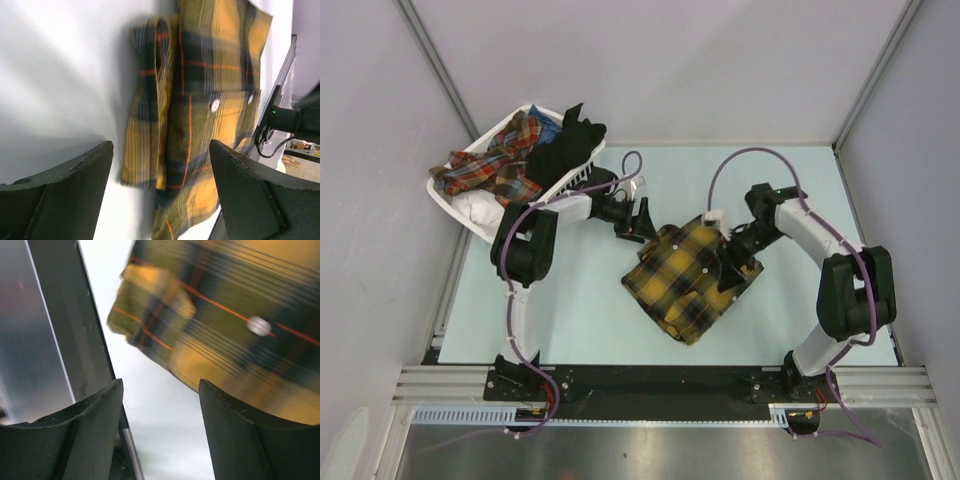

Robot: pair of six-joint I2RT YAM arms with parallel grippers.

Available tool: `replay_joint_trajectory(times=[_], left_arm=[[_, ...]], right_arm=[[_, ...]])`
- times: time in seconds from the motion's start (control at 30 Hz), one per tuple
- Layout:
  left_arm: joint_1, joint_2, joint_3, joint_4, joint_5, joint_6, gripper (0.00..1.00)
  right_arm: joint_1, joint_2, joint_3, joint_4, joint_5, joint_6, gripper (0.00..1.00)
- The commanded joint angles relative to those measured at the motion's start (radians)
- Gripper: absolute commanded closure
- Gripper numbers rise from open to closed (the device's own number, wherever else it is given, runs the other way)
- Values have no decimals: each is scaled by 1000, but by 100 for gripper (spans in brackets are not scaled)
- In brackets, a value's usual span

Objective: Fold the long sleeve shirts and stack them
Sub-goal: Fold the shirt

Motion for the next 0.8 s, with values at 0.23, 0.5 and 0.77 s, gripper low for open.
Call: replay_joint_trajectory(times=[0.23, 0.5, 0.77], left_arm=[[-64, 191, 105, 40, 124, 5, 17], [-88, 231, 126, 77, 123, -72, 25], [-81, 120, 215, 7, 119, -60, 91]], right_arm=[[-271, 193, 190, -53, -195, 188, 33], [-279, 225, 218, -53, -192, 200, 32], [-322, 229, 193, 39, -190, 298, 34]])
